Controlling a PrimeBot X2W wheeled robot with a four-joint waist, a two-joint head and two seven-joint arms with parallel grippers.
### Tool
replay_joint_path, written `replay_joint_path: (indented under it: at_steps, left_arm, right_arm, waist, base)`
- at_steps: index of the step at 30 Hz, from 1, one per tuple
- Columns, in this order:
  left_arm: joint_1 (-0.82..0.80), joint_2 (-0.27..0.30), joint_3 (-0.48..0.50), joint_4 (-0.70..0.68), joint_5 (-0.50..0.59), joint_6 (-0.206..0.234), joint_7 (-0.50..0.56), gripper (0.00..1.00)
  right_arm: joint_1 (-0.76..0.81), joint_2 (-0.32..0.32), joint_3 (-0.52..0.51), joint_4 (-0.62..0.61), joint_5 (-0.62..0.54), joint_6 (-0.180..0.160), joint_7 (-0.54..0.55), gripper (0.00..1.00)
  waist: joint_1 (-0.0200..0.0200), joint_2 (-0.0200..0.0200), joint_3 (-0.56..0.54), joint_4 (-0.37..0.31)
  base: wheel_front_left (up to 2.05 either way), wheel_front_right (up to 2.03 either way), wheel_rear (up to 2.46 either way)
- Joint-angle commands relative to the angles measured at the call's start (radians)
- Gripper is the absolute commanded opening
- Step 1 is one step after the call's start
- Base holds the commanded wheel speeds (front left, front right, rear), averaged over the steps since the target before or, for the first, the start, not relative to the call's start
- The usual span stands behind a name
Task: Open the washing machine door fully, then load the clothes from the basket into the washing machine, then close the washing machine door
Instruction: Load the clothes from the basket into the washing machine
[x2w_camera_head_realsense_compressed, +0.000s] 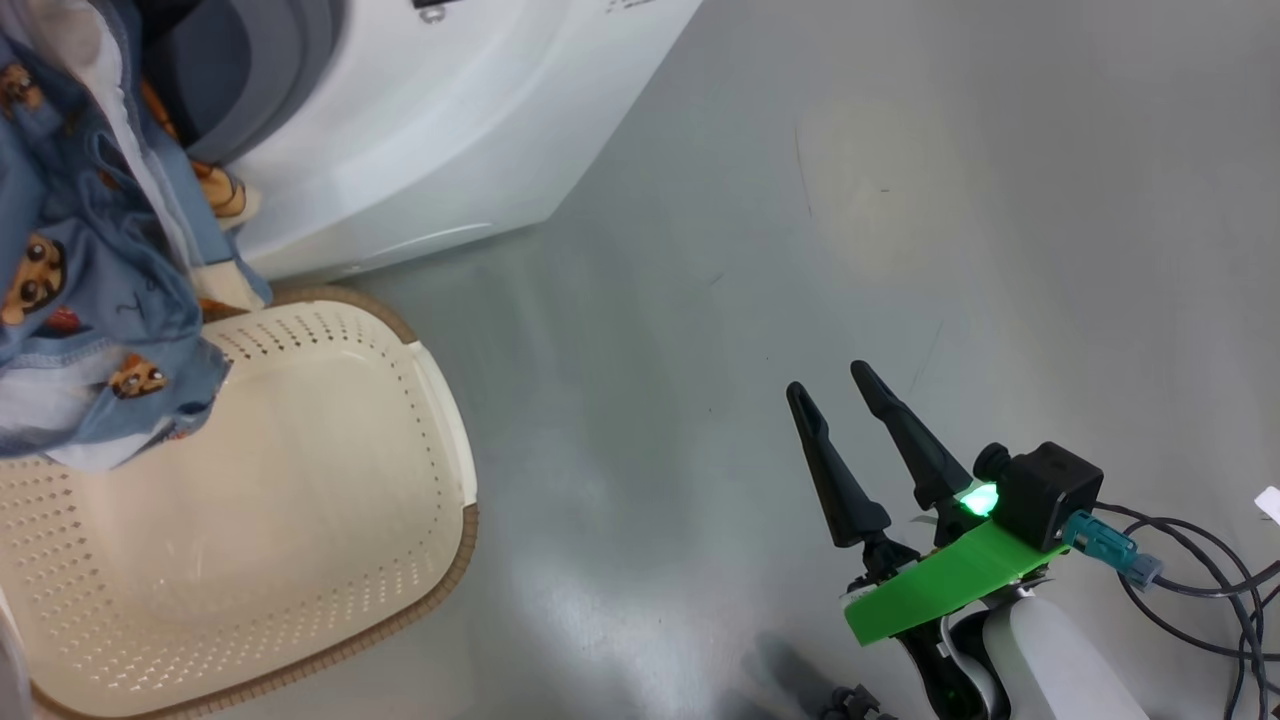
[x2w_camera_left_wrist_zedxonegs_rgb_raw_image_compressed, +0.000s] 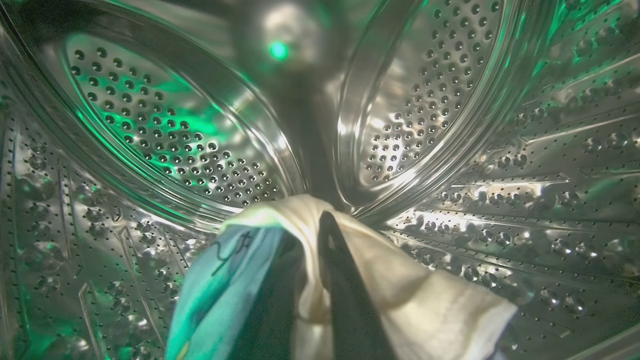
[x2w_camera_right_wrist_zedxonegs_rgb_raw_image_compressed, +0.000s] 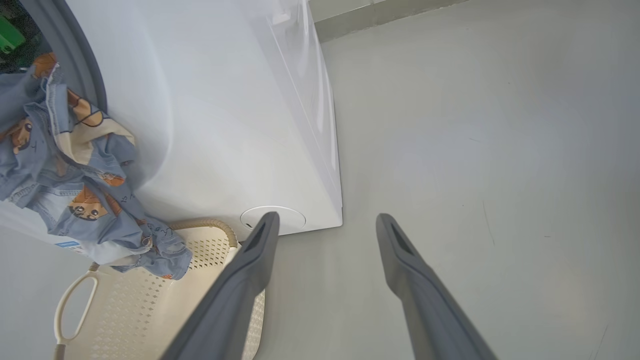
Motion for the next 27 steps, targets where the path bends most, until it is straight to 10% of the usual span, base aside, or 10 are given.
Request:
replay_joint_path:
  at_steps: [1,27]
  left_arm:
    - [-0.026,0.039,0.001,-0.015,0.012,0.006,-0.005,1.00]
    - [0.016,-0.032,-0.013,0.052,-0.024,0.046,-0.005,1.00]
  right_arm:
    - [0.014,0.000,0.025,-0.015,0.012,0.002,-0.012,1.00]
    - [0.021,-0.012,0.013,-0.010,0.014,0.002,-0.012,1.00]
  waist:
    - [0.0000,-0.0001,-0.005,0.000]
    - [0.0000,-0.0001,-0.065,0.041]
  base:
    - [0.00,0.00,0.00]
    - [0.00,0.00,0.00]
